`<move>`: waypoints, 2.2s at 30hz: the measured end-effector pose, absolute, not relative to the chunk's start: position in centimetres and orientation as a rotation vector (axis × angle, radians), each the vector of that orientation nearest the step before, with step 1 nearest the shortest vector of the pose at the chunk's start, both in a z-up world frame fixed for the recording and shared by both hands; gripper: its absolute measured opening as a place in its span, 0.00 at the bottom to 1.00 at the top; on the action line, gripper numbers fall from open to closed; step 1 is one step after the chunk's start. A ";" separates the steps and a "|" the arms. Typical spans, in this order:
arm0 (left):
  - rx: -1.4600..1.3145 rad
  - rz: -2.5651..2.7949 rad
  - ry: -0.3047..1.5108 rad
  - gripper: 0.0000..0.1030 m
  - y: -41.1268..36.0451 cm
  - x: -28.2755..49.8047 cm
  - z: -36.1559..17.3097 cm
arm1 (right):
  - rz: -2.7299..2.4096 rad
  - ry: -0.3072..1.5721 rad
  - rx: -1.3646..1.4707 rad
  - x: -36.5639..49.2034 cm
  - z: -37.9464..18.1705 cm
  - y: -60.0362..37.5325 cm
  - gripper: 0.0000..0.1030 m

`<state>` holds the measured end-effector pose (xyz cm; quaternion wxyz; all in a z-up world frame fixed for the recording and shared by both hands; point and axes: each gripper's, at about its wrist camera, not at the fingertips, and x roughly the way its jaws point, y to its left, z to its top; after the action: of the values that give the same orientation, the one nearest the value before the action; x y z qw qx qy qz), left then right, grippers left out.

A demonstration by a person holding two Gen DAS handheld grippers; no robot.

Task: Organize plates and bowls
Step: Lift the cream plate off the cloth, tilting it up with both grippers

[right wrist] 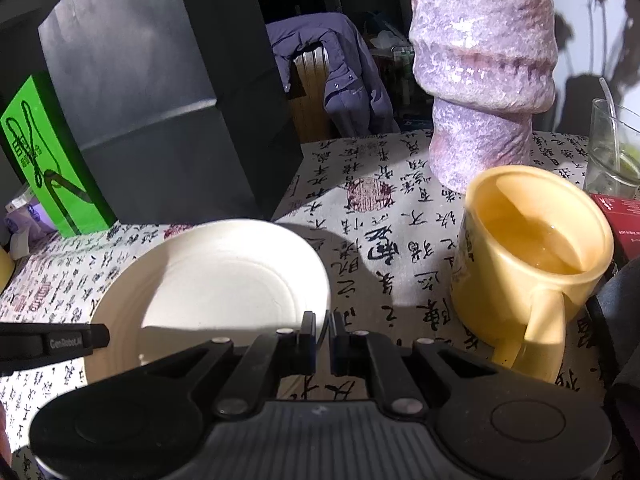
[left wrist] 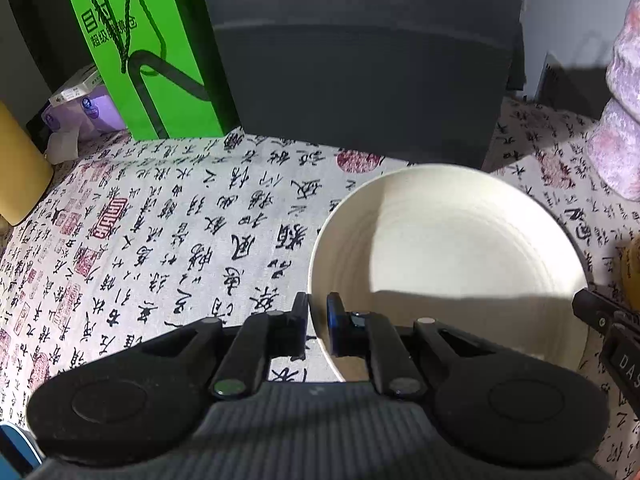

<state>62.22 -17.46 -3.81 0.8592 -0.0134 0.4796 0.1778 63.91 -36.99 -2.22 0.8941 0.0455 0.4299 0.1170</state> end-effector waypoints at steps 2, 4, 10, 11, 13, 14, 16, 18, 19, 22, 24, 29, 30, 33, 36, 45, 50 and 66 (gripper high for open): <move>-0.026 0.373 1.015 0.10 -17.4 62.2 -4.0 | 0.243 0.900 0.098 64.1 -2.3 -37.0 0.06; -0.025 0.373 1.026 0.11 -17.4 62.3 -4.2 | 0.248 0.903 0.106 64.1 -2.4 -37.1 0.09; -0.042 0.376 1.033 0.11 -17.1 62.6 -4.6 | 0.253 0.920 0.097 64.2 -3.0 -36.7 0.11; -0.036 0.377 1.034 0.12 -17.1 62.6 -4.7 | 0.255 0.919 0.098 64.2 -3.1 -36.7 0.09; -0.027 0.371 1.029 0.11 -17.2 62.6 -4.8 | 0.263 0.910 0.097 64.1 -3.1 -36.6 0.08; -0.015 0.368 1.023 0.11 -17.3 62.6 -4.8 | 0.262 0.905 0.090 64.1 -3.1 -36.5 0.08; -0.003 0.364 1.016 0.10 -17.5 62.4 -4.7 | 0.255 0.896 0.075 64.0 -3.1 -36.3 0.08; -0.012 0.363 1.013 0.10 -17.4 62.4 -4.5 | 0.253 0.887 0.077 64.0 -3.0 -36.4 0.08; -0.007 0.362 1.007 0.10 -17.5 62.3 -4.4 | 0.254 0.880 0.082 63.9 -2.9 -36.5 0.08; -0.005 0.360 0.993 0.10 -17.5 62.2 -3.9 | 0.261 0.858 0.094 63.7 -2.5 -36.8 0.08; -0.008 0.358 0.992 0.10 -17.4 62.1 -3.6 | 0.261 0.851 0.096 63.7 -2.4 -36.8 0.08; -0.012 0.356 0.976 0.10 -17.3 61.7 -2.3 | 0.260 0.848 0.085 63.8 -2.3 -36.4 0.08; -0.010 0.352 0.968 0.10 -17.3 61.5 -1.9 | 0.262 0.846 0.088 63.7 -2.2 -36.4 0.08; -0.008 0.343 0.947 0.10 -17.3 61.1 -0.9 | 0.270 0.831 0.112 63.6 -1.6 -36.7 0.08; -0.001 0.330 0.936 0.10 -17.6 60.8 -0.1 | 0.265 0.807 0.132 63.4 -0.9 -37.1 0.07; -0.016 0.309 0.908 0.10 -17.3 59.9 1.8 | 0.255 0.767 0.142 62.5 1.7 -37.1 0.07; -0.027 0.297 0.899 0.10 -17.2 58.5 2.8 | 0.248 0.748 0.122 60.9 3.2 -36.9 0.07; -0.050 0.232 0.870 0.10 -17.8 52.3 5.7 | 0.211 0.730 0.138 54.7 6.2 -38.1 0.07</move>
<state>52.32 -17.83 5.70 0.9001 -0.0240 0.4202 0.1123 54.72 -38.06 6.19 0.9264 0.0672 0.3560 0.1030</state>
